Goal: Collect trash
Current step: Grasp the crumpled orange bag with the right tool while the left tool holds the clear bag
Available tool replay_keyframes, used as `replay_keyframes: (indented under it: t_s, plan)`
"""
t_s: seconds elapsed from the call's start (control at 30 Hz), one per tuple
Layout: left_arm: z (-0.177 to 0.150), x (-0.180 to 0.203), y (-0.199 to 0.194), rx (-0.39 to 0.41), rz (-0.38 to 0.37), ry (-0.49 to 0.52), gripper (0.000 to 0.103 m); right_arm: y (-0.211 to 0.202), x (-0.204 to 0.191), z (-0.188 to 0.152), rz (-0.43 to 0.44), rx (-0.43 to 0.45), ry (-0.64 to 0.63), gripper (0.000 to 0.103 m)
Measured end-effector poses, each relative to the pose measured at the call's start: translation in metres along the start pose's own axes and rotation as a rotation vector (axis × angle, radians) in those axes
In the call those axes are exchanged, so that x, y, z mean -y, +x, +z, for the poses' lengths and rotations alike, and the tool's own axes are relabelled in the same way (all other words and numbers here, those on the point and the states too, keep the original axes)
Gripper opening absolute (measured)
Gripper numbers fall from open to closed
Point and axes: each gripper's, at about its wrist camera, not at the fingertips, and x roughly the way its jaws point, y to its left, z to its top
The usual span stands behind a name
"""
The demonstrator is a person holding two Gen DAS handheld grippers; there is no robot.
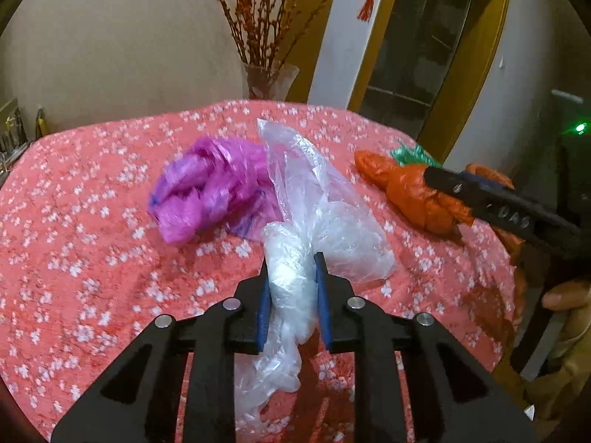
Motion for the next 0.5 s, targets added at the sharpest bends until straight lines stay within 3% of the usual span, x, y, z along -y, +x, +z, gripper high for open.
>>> replay_keyframes:
  t_s: [0.2,0.23,0.27,0.37,0.5]
  plan:
    - [0.012,-0.001,-0.016,0.051,0.012,-0.017,0.021,0.030,-0.007,0.003,-0.028,-0.067,-0.060,0.073]
    - [0.014,-0.002,-0.017,0.057,0.013,-0.020,0.021,0.034,-0.008,0.000,-0.033,-0.081,-0.070,0.068]
    - [0.015,-0.002,-0.018,0.061,0.015,-0.022,0.021,0.041,-0.009,-0.002,-0.025,-0.124,-0.086,0.054]
    - [0.019,-0.004,-0.019,0.068,0.024,-0.029,0.021,0.039,-0.012,-0.003,-0.002,-0.112,-0.104,0.040]
    - [0.021,-0.002,-0.022,0.074,0.027,-0.032,0.021,0.017,-0.011,-0.002,0.043,-0.060,-0.078,0.038]
